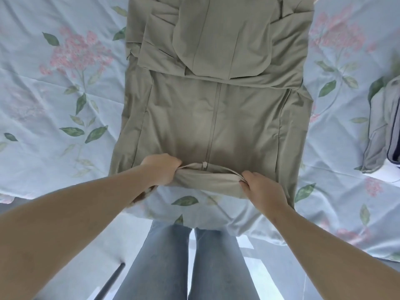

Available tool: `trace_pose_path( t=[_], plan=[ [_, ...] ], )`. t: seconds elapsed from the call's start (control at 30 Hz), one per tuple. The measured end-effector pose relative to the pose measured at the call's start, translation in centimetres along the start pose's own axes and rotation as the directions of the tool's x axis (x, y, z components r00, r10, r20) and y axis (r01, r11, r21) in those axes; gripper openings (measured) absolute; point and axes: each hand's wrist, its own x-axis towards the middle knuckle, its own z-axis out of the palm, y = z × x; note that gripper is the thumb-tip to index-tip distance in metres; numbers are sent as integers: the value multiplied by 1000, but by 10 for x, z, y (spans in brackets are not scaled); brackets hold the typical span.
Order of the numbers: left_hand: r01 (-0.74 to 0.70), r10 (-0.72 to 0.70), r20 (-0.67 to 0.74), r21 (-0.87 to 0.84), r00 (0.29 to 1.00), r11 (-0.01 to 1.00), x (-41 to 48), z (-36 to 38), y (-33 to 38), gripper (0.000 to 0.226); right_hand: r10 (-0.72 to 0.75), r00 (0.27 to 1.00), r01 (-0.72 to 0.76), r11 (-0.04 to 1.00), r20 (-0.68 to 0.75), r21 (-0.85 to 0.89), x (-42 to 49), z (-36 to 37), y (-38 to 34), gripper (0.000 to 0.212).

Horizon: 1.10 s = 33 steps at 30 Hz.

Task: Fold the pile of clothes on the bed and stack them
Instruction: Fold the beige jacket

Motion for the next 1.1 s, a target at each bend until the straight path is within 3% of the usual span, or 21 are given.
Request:
trace_pose_path(
  t=[0.2, 0.4, 0.5, 0.6, 0.67, 0.73, 0.9, 1.03, 1.1],
  plan=[
    [41, -37, -166, 16, 985, 999, 10, -63, -11, 23, 15, 987, -43, 984, -163, -172, 29, -38, 4, 12],
    [154, -73, -235, 350, 969, 924, 22, -103, -22, 26, 82, 980, -149, 907, -182, -395, 59, -73, 5, 23],
    [242, -143, -292, 339, 946, 909, 30, -113, -26, 23, 155, 972, -216, 885, -176, -412, 74, -90, 1, 24],
    [300, -304, -269, -59, 914, 952, 41, -130, -33, 17, 238, 956, -277, 927, -171, -254, 89, -107, -1, 27],
    [282, -389, -147, -471, 909, 836, 49, -143, -40, 19, 324, 926, -342, 937, -192, -71, 98, -119, 0, 27],
    [199, -436, -172, -705, 884, 681, 52, -153, -42, 24, 400, 885, -378, 916, -238, 133, 106, -130, 3, 29],
    [-5, -420, -599, -578, 682, 816, 46, -189, -40, 21, 497, 763, -263, 823, -414, 503, 126, -165, 1, 29],
    [-92, -441, -743, -554, 503, 828, 55, -244, -43, 24, 535, 681, -75, 730, -500, 680, 159, -209, -5, 27],
    [-146, -456, -788, -552, 414, 821, 64, -272, -45, 28, 479, 668, 136, 674, -569, 726, 177, -232, -10, 33]
  ],
)
